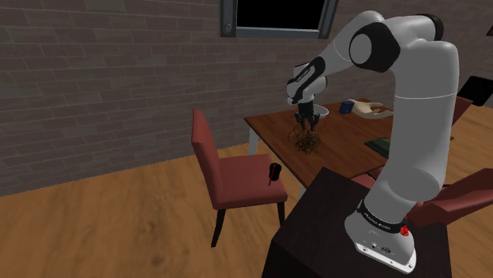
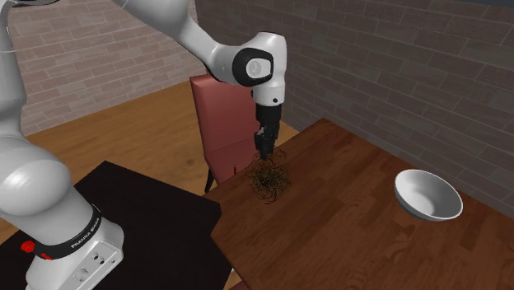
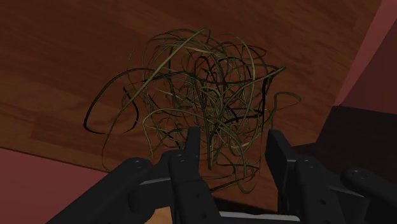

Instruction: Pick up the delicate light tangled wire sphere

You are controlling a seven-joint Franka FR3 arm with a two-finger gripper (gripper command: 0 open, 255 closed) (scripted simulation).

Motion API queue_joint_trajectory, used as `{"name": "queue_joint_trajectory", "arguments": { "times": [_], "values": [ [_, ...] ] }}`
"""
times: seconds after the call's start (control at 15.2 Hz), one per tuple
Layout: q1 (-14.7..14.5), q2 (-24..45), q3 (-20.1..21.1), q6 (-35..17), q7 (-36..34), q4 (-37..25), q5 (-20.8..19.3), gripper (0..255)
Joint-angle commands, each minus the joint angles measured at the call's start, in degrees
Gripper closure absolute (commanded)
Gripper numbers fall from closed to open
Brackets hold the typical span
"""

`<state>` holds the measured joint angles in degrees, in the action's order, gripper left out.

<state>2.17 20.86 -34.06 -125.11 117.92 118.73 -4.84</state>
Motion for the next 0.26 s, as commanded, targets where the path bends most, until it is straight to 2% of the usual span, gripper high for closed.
{"name": "queue_joint_trajectory", "arguments": {
  "times": [0.0, 0.2],
  "values": [
    [-0.4, -1.1, -0.2, 1.6, -0.3, -0.7, -0.5, 255],
    [-0.6, -1.7, -0.4, 2.4, -0.4, -0.8, -0.8, 255]
  ]
}}
